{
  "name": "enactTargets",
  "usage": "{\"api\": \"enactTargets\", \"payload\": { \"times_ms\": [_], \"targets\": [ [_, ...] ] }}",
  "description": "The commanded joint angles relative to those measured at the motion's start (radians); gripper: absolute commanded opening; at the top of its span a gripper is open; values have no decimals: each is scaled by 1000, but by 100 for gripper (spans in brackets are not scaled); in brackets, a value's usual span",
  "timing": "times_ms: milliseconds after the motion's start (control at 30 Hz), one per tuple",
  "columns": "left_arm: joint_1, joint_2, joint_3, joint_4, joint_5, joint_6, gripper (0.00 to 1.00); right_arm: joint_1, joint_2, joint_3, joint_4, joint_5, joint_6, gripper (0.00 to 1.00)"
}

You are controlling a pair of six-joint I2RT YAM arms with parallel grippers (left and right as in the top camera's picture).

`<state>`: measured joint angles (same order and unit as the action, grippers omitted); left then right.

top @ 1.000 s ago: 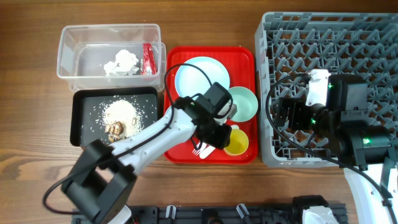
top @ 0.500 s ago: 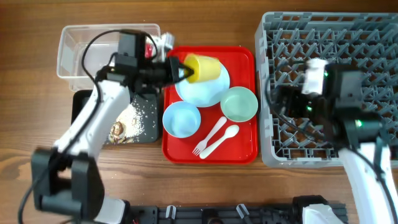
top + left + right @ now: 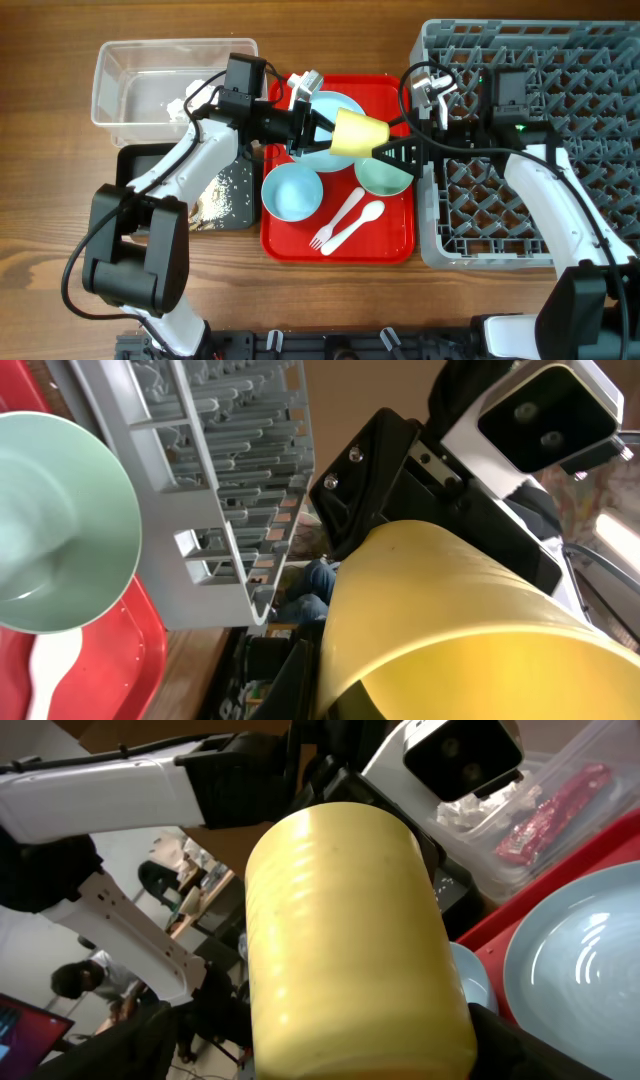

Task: Sort waste into correct bins and load items into the dishwasher rack
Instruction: 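Hand the yellow cup from left gripper to right gripper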

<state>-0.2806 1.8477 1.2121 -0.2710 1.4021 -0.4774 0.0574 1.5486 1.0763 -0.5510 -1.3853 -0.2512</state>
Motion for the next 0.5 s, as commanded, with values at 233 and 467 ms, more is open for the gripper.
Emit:
{"api": "enactTargets", "payload": {
  "times_ms": [233, 467],
  "targets": [
    [-17, 4, 0, 29, 11, -60, 4, 38, 10, 16, 35, -10, 72, 87],
    [-23, 4, 0, 29, 11, -60, 4, 38, 10, 16, 44, -6, 72, 71]
  ]
}}
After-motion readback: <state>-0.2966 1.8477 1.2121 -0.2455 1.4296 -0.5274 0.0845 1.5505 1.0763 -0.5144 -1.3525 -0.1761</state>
